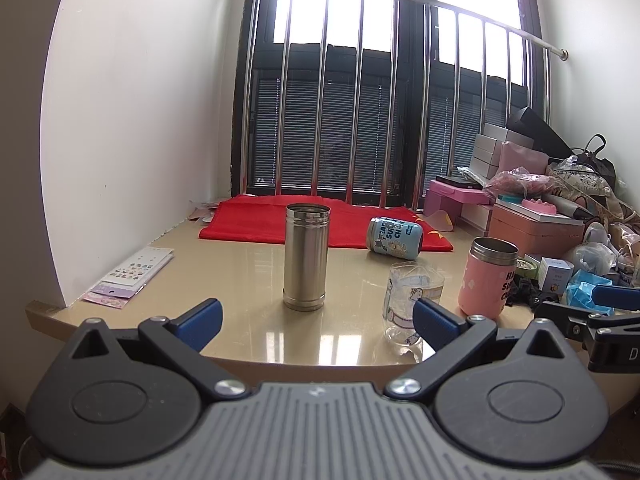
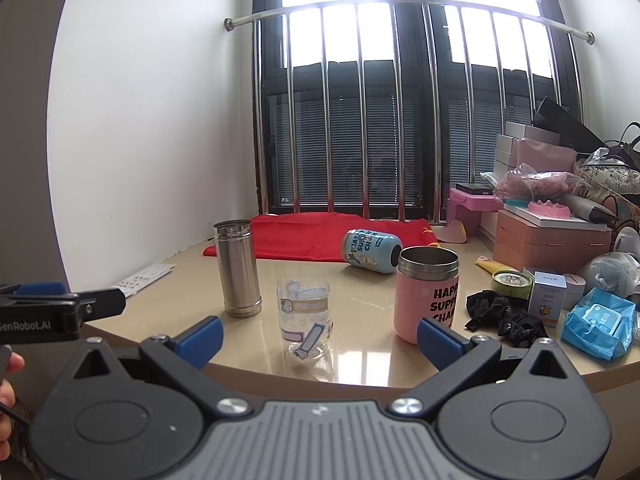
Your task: Flip cup upright
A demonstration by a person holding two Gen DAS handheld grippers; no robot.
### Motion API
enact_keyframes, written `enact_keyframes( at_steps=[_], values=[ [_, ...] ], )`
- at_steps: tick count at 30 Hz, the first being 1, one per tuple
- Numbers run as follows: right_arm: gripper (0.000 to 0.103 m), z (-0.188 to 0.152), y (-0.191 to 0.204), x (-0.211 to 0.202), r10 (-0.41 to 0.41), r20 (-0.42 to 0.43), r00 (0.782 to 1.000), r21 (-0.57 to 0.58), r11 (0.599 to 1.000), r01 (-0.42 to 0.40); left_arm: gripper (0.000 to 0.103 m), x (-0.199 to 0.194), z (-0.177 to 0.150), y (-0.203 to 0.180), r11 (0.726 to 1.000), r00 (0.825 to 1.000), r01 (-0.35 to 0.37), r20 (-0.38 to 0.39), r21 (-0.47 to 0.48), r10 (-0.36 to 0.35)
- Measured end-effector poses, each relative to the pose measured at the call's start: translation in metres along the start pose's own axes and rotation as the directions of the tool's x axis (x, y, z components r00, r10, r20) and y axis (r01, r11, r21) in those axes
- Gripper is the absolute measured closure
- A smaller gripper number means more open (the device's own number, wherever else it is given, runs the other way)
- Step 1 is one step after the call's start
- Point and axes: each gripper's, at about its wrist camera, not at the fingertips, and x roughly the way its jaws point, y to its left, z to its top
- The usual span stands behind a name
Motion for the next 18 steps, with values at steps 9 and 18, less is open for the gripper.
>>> enact_keyframes(
  at_steps=[9, 18],
  values=[
    [0.000, -0.0001, 0.0003, 0.0009, 0.000, 0.000, 1.000, 0.000, 1.000, 0.000, 0.000, 0.0002, 0.0003, 0.0002, 1.000, 1.000, 0.000, 0.000, 0.000, 0.000],
    [0.000, 0.0002, -0.0005, 0.0006, 0.002, -0.007, 1.000, -0.009, 1.000, -0.002, 0.000, 0.0014, -0.0018, 0.0001, 1.000, 1.000, -0.001, 0.000, 0.003, 0.001]
  ],
)
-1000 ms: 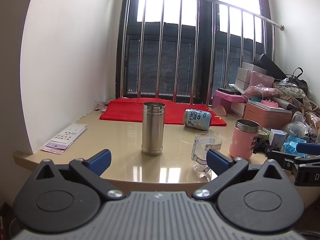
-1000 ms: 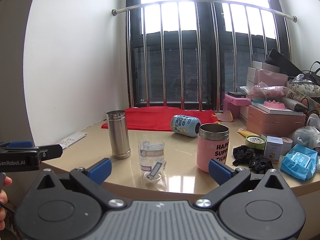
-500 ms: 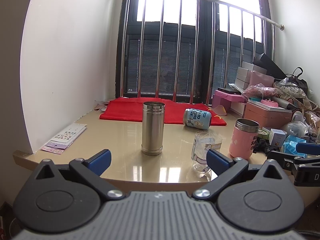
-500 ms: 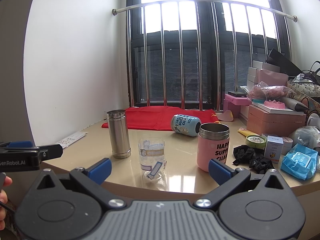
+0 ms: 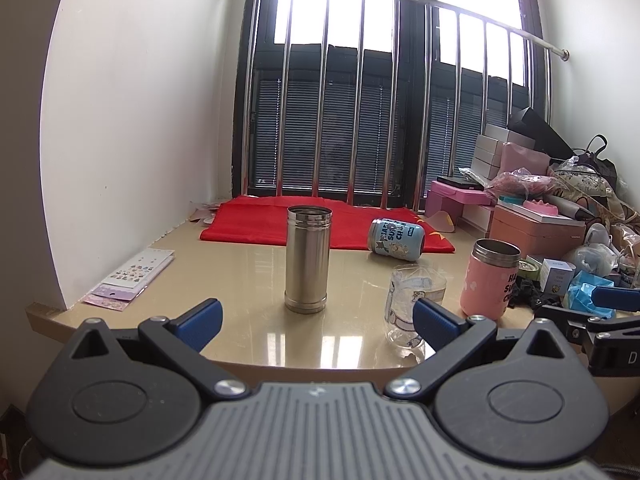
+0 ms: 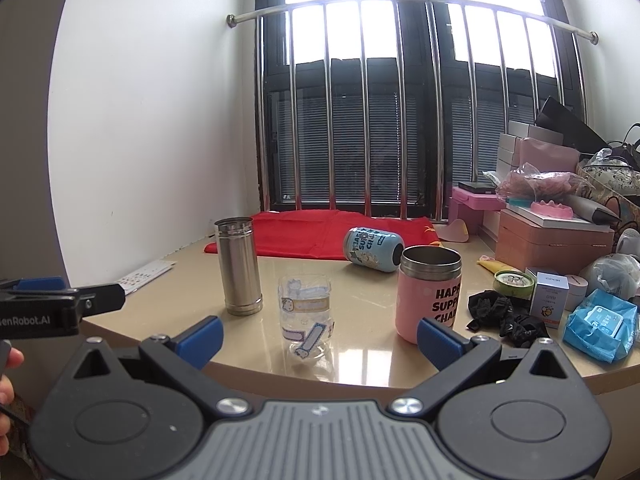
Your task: Flip cup upright
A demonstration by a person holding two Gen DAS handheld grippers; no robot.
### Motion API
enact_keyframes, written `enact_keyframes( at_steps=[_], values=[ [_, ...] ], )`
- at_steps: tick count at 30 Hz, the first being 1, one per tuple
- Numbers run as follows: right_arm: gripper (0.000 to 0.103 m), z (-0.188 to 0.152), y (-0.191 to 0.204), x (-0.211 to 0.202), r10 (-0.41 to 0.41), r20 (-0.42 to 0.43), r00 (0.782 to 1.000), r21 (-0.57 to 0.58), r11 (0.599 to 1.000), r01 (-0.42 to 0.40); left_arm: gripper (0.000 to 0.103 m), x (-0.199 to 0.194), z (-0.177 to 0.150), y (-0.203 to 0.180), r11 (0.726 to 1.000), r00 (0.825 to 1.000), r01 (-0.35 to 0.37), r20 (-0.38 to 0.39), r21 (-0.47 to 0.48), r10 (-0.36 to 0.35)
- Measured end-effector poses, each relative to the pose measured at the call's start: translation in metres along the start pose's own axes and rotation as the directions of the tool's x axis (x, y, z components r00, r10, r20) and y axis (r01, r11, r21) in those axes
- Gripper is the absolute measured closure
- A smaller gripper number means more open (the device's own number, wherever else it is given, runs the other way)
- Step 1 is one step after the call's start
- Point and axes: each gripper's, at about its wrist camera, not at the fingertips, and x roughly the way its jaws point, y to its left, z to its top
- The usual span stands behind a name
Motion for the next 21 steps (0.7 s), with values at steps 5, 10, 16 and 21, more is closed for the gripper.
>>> enact_keyframes(
  at_steps=[5, 10, 16, 21],
  values=[
    [0.000, 0.006, 0.000, 0.009, 0.000, -0.007, 1.000, -0.009, 1.000, 0.000, 0.000, 0.005, 0.008, -0.002, 1.000, 1.000, 0.014, -0.002, 0.013, -0.014],
    [0.000, 0.017, -0.002, 0.016, 0.008, -0.011, 1.000, -0.014, 1.000, -0.009, 0.000, 0.016, 0.018, -0.003, 1.000, 0.999, 0.029, -0.015, 0.013, -0.028],
    [0.000, 0.043, -0.007, 0.037, 0.026, -0.032, 0.999, -0.036, 0.999, -0.027, 0.000, 0.038, 0.038, 0.001, 0.999, 0.998, 0.035, -0.044, -0.003, -0.035],
    [0.000, 0.069, -0.013, 0.065, 0.053, -0.078, 0.996, -0.032, 0.998, -0.056, 0.000, 0.064, 0.064, 0.004, 0.999, 0.996, 0.032, -0.088, -0.011, -0.033]
  ],
)
